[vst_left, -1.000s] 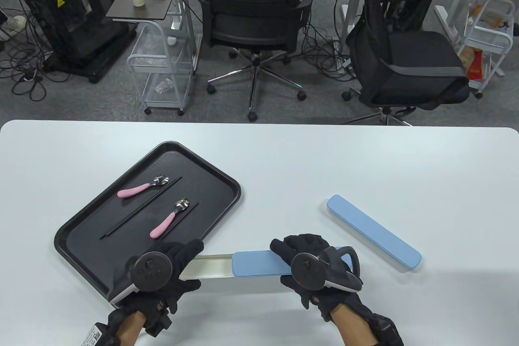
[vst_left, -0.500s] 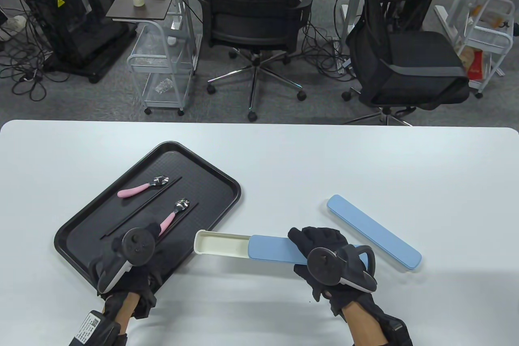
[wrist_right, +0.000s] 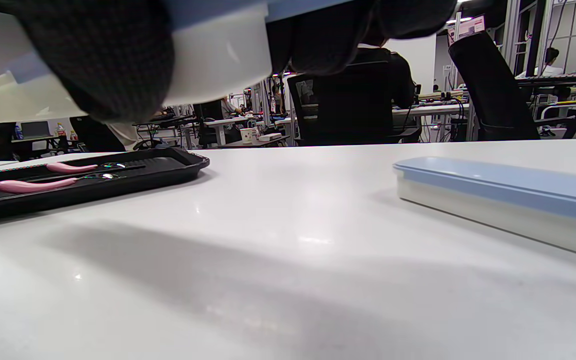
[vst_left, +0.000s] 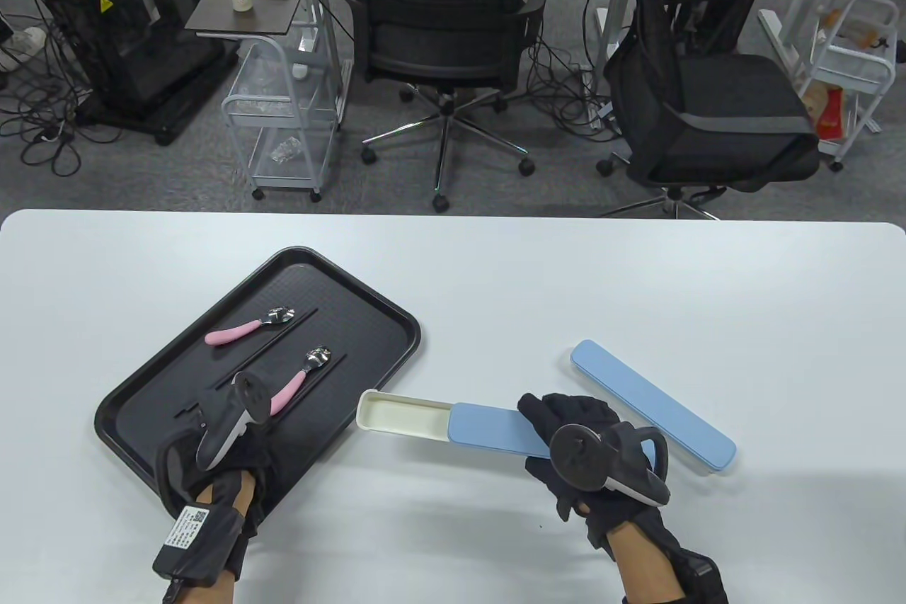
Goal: Slide to open lunch boxes and place utensils
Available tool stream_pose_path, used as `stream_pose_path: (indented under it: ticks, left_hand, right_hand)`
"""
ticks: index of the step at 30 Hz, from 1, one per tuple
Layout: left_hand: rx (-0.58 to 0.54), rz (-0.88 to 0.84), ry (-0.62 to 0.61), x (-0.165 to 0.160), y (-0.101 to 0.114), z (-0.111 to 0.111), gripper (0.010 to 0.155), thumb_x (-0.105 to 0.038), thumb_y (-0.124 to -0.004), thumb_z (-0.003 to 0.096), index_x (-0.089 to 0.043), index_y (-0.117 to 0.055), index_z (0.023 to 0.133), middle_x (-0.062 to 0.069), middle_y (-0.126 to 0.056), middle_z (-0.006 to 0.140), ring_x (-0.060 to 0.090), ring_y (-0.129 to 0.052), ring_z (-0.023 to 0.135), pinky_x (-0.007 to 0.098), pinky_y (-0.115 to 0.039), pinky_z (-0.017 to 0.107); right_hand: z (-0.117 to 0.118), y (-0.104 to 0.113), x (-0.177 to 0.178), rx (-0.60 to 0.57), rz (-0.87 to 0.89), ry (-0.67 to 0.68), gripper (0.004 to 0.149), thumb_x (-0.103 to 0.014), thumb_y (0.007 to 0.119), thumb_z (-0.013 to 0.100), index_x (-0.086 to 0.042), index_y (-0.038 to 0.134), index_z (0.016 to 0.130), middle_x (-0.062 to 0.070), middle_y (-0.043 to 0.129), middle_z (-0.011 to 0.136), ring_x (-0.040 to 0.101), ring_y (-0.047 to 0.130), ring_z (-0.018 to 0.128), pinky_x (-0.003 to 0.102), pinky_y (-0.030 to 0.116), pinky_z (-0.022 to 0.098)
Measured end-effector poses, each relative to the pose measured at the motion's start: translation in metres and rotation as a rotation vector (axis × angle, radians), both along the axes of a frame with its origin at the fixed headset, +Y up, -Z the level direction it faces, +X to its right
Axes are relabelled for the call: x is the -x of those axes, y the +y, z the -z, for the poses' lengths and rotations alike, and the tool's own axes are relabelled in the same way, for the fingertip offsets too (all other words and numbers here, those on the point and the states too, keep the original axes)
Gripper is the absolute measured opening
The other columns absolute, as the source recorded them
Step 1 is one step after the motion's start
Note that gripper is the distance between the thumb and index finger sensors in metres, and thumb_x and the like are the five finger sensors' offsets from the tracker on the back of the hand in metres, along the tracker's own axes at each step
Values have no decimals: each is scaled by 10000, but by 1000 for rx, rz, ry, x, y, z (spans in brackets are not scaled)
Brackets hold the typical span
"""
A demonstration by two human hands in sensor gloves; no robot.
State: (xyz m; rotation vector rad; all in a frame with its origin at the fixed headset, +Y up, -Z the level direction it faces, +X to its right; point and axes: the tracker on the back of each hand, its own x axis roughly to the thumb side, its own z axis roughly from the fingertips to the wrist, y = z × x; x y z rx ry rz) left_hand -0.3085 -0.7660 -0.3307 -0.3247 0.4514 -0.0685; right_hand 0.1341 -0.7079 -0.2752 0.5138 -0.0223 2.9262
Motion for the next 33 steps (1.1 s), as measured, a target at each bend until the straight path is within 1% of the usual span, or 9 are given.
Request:
stream_pose_path:
  ticks: [2,7,14,19,21,23,28,30,33]
  left_hand:
    - [30,28,2,-2,-1,2,524,-445,-878,375,-210,-812,838,50,-879,813,301,-831,752,603,-517,674]
    - [84,80,-5,-9,-3,5,501,-427,-842,400,-186,-793,836,52,-871,793,303,-824,747,608,-514,680]
    - [131,89,11,-10,-5,10,516,-412,-817,378,-172,-795,835,63,-868,757,311,-810,728,612,-499,681]
    - [196,130,-2,-13,-7,13,520,-417,-777,384,-171,-758,842,55,-841,773,316,-781,755,613,-471,694]
    - [190,121,-6,-14,-7,13,519,-409,-774,385,-166,-754,843,56,-835,787,318,-776,769,614,-469,694]
    - [162,137,-35,-17,-8,12,510,-399,-784,392,-169,-764,846,57,-849,808,322,-794,792,614,-487,695]
    - [173,255,-143,-26,-8,10,497,-432,-782,404,-184,-781,835,42,-894,805,306,-862,787,600,-558,688]
    - [162,311,-175,-30,-9,10,496,-441,-777,389,-188,-798,815,34,-915,780,297,-886,761,593,-584,676]
    - [184,380,-193,-35,-13,11,485,-437,-756,389,-200,-794,811,24,-911,781,290,-882,765,586,-582,679]
  right_hand:
    - [0,0,-1,1,2,-2,766,-460,880,435,-335,467,1069,76,535,1072,366,608,974,626,477,734]
    - [0,0,-3,4,4,-11,768,-461,881,435,-335,467,1069,74,534,1072,366,606,975,624,477,735]
    - [0,0,-6,9,5,-21,765,-459,881,436,-335,468,1068,75,532,1073,367,607,974,625,476,734]
    - [0,1,-7,14,7,-25,766,-459,881,436,-335,468,1069,74,533,1073,367,605,975,625,476,735]
    - [1,1,-9,15,12,-27,765,-460,881,435,-335,469,1068,73,533,1072,367,606,975,625,475,735]
    - [1,1,-9,17,13,-28,765,-461,880,437,-335,469,1069,74,533,1073,365,606,975,625,476,735]
    - [1,0,-8,29,6,-24,766,-462,881,435,-336,469,1068,73,533,1074,366,606,976,625,477,735]
    - [1,0,-8,32,6,-23,764,-461,881,437,-337,470,1068,72,534,1073,366,606,976,624,477,735]
    - [2,-1,-9,33,5,-25,764,-462,881,436,-338,470,1068,73,533,1074,365,606,976,625,476,735]
